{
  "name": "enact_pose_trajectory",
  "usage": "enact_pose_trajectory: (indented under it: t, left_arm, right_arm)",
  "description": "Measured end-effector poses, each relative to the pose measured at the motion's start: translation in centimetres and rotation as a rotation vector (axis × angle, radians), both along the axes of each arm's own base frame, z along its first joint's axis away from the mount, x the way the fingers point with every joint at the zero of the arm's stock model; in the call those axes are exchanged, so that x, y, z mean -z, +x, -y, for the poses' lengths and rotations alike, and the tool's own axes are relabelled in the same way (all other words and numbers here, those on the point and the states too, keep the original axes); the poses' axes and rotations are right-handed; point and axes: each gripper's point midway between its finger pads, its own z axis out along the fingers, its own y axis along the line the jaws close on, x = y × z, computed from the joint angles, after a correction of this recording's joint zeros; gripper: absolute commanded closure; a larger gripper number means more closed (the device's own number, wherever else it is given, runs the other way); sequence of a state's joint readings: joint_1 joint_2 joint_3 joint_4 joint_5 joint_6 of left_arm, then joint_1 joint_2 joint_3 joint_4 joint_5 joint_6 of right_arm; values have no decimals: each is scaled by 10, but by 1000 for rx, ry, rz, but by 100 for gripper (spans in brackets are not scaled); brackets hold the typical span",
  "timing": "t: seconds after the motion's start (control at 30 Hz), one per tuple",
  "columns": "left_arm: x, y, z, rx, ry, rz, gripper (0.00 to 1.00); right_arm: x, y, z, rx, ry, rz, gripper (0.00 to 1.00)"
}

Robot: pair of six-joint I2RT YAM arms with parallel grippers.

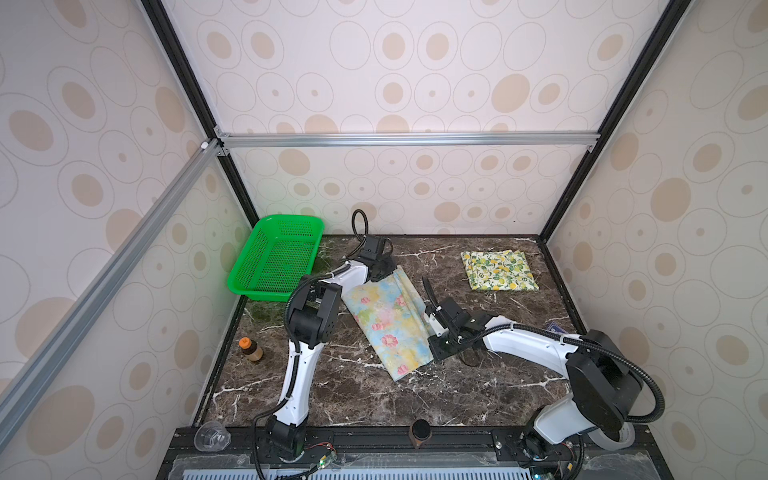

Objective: Fold and stack the skirts

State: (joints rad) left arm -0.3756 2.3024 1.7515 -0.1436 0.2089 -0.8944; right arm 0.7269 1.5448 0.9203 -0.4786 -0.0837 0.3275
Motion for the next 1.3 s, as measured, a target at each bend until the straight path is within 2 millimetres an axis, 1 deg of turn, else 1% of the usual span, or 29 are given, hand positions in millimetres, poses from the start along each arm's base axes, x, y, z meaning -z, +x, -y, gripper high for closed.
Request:
enact_pose_trajectory:
  t: [0.23, 0.53, 0.83, 0.97, 1.17, 1.3]
  left_arm:
    - [0, 1, -2, -7, 4, 2, 100]
    - [-1, 1, -2, -7, 2, 3, 100]
    - [-2, 2, -2, -6, 1, 6, 100]
    - [-4, 3, 0, -3, -4, 9, 100]
    - [-15, 6, 7, 5, -22, 28, 100]
    - [-16, 6, 8, 7, -24, 30, 100]
  right_arm:
    - [-3, 3, 1, -6, -14, 16, 100]
    - [4, 4, 4, -6, -42, 12, 100]
    - [4, 5, 4, -5, -43, 12, 100]
    - [4, 5, 4, -5, -43, 13, 100]
    - [4, 5, 4, -5, -41, 15, 100]
    - [4, 5, 4, -4, -41, 15, 100]
